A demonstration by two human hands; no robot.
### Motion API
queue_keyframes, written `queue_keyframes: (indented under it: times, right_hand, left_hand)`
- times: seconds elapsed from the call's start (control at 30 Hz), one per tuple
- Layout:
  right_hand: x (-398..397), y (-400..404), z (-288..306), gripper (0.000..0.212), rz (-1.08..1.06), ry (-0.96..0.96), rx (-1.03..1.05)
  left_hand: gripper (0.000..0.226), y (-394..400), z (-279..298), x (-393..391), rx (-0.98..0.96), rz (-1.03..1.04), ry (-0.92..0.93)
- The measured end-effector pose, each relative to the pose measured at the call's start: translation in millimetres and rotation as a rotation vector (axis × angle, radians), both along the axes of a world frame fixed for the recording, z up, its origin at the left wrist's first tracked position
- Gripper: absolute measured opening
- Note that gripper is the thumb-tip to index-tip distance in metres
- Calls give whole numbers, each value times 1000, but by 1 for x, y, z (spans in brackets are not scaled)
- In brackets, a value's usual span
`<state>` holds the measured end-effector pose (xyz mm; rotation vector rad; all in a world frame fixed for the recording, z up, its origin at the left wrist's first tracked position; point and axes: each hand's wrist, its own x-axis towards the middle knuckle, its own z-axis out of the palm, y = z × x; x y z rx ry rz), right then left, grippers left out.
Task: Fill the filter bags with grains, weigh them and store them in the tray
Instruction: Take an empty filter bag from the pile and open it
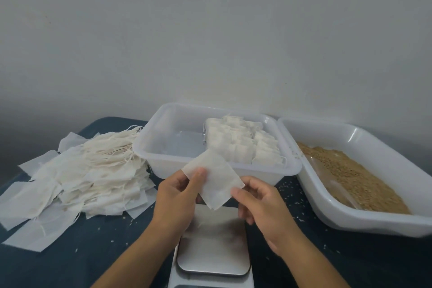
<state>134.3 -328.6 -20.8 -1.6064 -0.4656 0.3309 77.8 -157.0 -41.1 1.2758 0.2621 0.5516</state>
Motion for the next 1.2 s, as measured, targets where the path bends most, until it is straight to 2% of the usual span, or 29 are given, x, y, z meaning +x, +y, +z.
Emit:
queue_keyframes:
  times: [0.13,0.33,0.37,0.43,0.47,0.53,0.63,0.73,0.83,1.0,1.2]
  right_hand:
    - [-3,0,2,27,125,-31,-4]
    - [-2,5,-5,17,-20,-68,-26]
    - [-2,4,-5,17,-39,-57,-15]
    - [0,3,-5,20,-81,-30,6]
    - [0,3,-5,20,-99,-20,10]
    - [1,3,-5,18,-112,-13,16]
    - [0,3,-4,16,-82,-8,28]
    - [-2,3,-3,20,-31,-10,32]
    - [-3,2,-2,22,4,-14,40]
    - [-4,2,-3,23,17,-24,32]
    - [-5,3,-3,21,7,-31,40]
  left_hand:
    - [18,2,0,-1,-93,-1,20]
    - [15,4,-2,-1,-97,-22,46]
    - [16,4,-3,1,-78,17,67]
    - [33,7,-3,1,-12,180,90]
    - [37,9,0,-1,59,273,57]
    - [31,14,4,-9,344,372,-89]
    - [16,11,5,-20,773,212,-239]
    - [22,5,2,-22,1006,18,-205]
    - [20,3,1,-21,976,-59,-190]
    - [10,6,-2,-20,818,-80,-133]
    - [10,5,-1,-20,720,-103,-96]
